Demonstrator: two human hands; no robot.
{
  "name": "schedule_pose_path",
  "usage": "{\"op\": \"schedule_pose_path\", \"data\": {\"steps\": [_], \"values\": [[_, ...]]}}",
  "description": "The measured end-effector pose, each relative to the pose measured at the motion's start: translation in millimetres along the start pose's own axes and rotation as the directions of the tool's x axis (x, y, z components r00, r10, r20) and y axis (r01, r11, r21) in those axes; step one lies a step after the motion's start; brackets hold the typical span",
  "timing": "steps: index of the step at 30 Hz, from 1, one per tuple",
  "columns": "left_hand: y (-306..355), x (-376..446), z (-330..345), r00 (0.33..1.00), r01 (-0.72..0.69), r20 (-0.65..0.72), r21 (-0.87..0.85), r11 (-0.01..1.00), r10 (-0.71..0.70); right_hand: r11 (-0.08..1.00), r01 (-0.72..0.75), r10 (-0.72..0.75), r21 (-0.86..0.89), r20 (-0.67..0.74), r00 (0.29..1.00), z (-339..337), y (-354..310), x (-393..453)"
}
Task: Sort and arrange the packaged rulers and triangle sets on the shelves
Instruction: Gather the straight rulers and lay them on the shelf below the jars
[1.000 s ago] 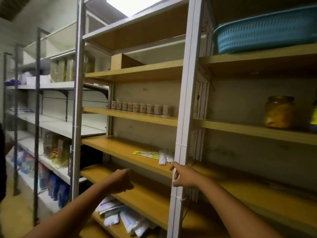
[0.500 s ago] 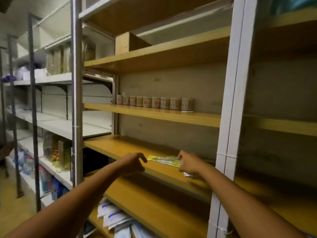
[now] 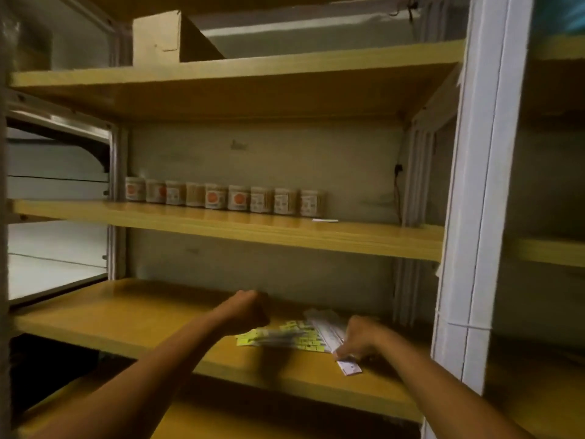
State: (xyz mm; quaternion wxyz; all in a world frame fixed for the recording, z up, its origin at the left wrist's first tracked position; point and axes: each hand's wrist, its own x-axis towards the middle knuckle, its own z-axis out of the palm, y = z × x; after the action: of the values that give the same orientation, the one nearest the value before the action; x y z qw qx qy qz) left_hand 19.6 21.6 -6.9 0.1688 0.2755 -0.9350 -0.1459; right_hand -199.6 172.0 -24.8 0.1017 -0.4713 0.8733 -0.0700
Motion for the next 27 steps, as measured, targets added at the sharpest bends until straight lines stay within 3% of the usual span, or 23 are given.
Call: {"op": "schedule_pose_path", "data": {"steps": [3,8,15,19,27], "values": [[-13.6,18.7,-2.6,0.998,-0.06,-0.025,-0.016,0.998,0.06,0.997,-0.067,0.067,0.035,0.022,0.998,-4.5,-5.0,3.5],[-29.5,36.0,12.5,0.988,-0.133,0.065,-0.076,0.988,0.138,0.98,-0.149,0.148,0.135,0.016,0.989,1.1,-5.1,-2.5],[-25.7,56.9,27.4,0.978,-0.168,0.109,-0.099,0.981,0.178,0.911,-0.133,0.208,0.39,-0.156,0.966,-3.5,7.7,-14.6],[-17.2,72.2,36.6,0.978,-0.152,0.133,-0.067,0.986,0.159,0.853,-0.091,0.286,0.514,-0.315,0.905,-14.4,13.0,-25.5],[6.4,118.2,64.4,0.987,-0.044,0.152,-0.019,0.999,0.046,0.8,-0.073,0.337,0.596,-0.344,0.877,-23.0,10.9,-46.4]]}}
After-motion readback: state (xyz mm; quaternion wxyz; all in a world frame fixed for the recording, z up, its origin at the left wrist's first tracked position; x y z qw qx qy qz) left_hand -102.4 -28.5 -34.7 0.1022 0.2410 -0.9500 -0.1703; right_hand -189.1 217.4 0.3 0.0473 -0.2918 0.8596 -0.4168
